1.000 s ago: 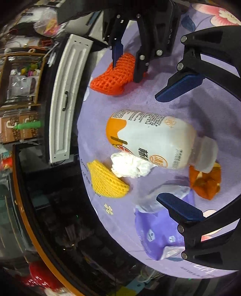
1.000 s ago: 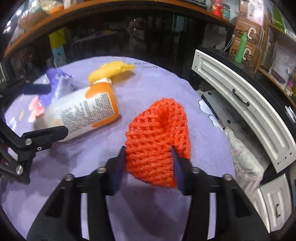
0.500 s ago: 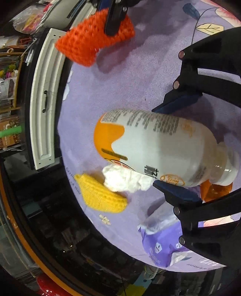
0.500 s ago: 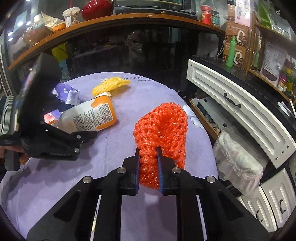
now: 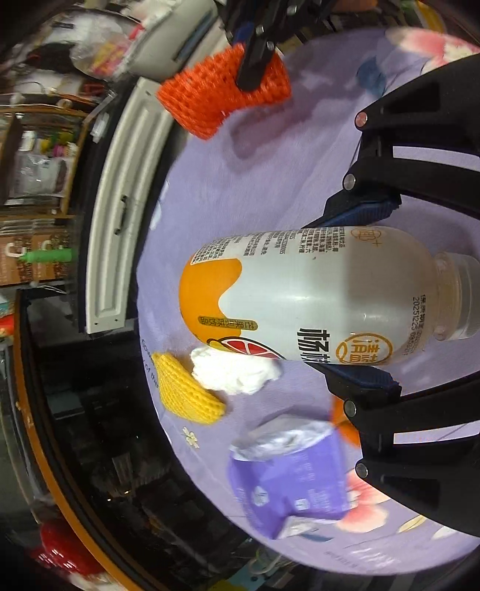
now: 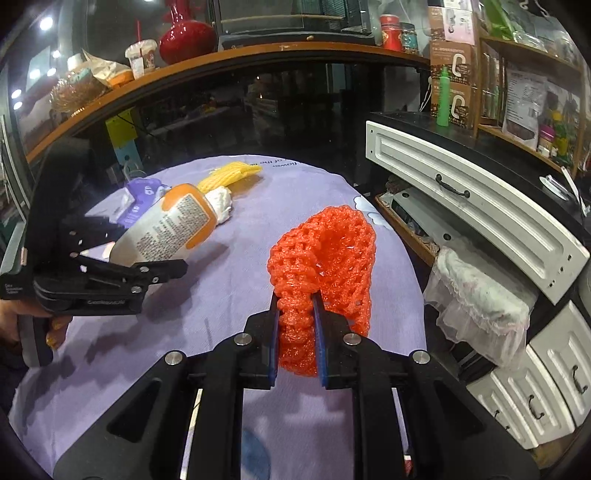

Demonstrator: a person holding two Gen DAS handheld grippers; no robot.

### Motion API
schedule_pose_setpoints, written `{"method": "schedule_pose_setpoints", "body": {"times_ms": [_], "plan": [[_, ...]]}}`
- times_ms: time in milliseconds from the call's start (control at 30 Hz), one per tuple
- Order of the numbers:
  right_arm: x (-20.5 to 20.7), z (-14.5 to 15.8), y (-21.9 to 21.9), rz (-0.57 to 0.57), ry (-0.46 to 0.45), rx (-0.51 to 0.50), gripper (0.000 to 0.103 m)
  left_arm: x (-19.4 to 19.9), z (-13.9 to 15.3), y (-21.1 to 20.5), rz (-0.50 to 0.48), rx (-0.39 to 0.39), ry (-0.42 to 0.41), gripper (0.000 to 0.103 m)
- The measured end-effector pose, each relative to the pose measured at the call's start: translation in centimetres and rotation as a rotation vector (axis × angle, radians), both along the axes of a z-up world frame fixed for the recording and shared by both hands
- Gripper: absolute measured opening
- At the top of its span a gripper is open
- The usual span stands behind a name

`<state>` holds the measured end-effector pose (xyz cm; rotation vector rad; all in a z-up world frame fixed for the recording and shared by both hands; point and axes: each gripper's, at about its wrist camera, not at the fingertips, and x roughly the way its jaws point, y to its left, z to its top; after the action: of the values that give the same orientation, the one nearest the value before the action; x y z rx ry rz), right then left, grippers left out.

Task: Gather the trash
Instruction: 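Grasp the white orange-capped bottle with the left tool while the right tool grasps the orange net, then carry bottle and orange net over the bin and open both tools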

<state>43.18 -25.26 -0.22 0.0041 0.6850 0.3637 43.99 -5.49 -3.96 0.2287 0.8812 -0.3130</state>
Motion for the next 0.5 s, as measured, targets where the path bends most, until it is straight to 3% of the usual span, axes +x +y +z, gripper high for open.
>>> {"method": "schedule_pose_setpoints", "body": {"times_ms": [367, 500], "plan": [[-8.3, 0.5, -3.0, -0.022, -0.025, 0.071, 0.016, -9.5, 1.4, -0.6, 0.008, -0.149, -0.058, 0.061], [-11.7, 0.3, -5.3, -0.061, -0.029, 0.101, 0.016, -12.1, 2.1, -2.1, -0.014, -0.165, -0.091, 0.061]]}}
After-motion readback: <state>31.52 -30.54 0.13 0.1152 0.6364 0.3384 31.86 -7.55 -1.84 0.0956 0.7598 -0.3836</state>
